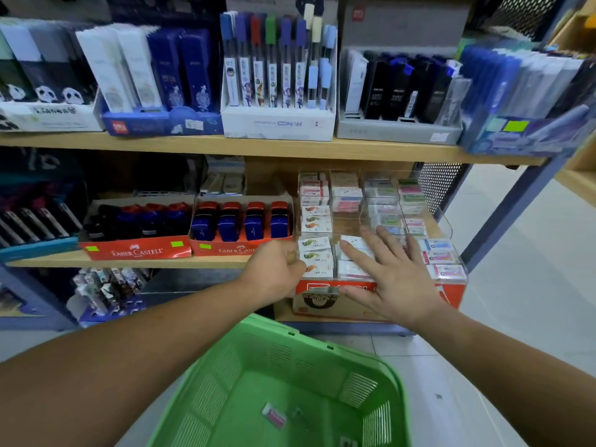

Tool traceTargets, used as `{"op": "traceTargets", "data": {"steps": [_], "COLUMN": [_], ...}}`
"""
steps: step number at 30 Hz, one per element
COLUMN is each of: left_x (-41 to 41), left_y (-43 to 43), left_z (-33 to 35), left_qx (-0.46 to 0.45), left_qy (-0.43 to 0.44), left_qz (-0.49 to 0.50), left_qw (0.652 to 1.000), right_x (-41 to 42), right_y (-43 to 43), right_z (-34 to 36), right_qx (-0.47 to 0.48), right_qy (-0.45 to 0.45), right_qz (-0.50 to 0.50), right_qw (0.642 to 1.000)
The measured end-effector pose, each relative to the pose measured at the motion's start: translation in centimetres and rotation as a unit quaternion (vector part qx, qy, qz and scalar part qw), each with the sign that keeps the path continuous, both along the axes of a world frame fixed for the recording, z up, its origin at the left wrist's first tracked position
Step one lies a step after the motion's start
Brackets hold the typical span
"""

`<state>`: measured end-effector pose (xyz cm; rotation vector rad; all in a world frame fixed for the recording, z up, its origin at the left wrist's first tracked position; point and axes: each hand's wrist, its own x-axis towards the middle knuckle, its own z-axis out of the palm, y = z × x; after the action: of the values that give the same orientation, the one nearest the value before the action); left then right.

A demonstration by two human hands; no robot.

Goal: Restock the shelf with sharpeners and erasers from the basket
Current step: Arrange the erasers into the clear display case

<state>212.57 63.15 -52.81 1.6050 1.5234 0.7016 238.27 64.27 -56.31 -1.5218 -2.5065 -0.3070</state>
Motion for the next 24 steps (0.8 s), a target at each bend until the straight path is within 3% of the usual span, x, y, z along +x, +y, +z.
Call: {"op": "traceTargets", "data": {"steps": [4, 9, 14, 15, 17, 20, 22, 24], "left_x": [-0.5, -1.7, -3.3, -3.7, -4.3, -4.7, -4.6, -4.6], "left_y": [-0.7, -1.8, -4.6, -5.3, -6.6, -8.5, -10.1, -11.5], "left_z": [1.0, 1.4, 0.9, 0.4, -1.6, -7.3, -11.3, -14.7], "left_qx": [-0.025, -0.045, 0.020, 0.021, -0.010, -0.077, -0.141, -0.202], "left_qy": [-0.012, 0.036, 0.095, 0.114, 0.164, 0.228, 0.271, 0.307], "left_qz": [0.000, 0.001, 0.019, 0.016, -0.025, -0.103, -0.154, -0.195], "left_qw": [1.000, 0.998, 0.995, 0.993, 0.986, 0.965, 0.940, 0.910], "right_x": [-0.2, 0.0, -2.0, -2.9, -5.1, -7.7, -8.4, -8.2], "right_y": [0.1, -1.0, -4.7, -6.1, -8.6, -10.7, -11.4, -12.3], "right_z": [0.1, 1.5, 3.3, 3.1, 1.6, -3.8, -8.2, -12.6], "right_qx": [0.003, 0.020, 0.115, 0.066, -0.140, -0.455, -0.554, -0.577], "right_qy": [0.011, 0.064, 0.122, 0.127, 0.091, -0.037, -0.054, -0.015], "right_qz": [-0.012, -0.031, 0.107, 0.140, 0.163, 0.117, 0.051, -0.023], "right_qw": [1.000, 0.997, 0.980, 0.980, 0.972, 0.882, 0.829, 0.816]}}
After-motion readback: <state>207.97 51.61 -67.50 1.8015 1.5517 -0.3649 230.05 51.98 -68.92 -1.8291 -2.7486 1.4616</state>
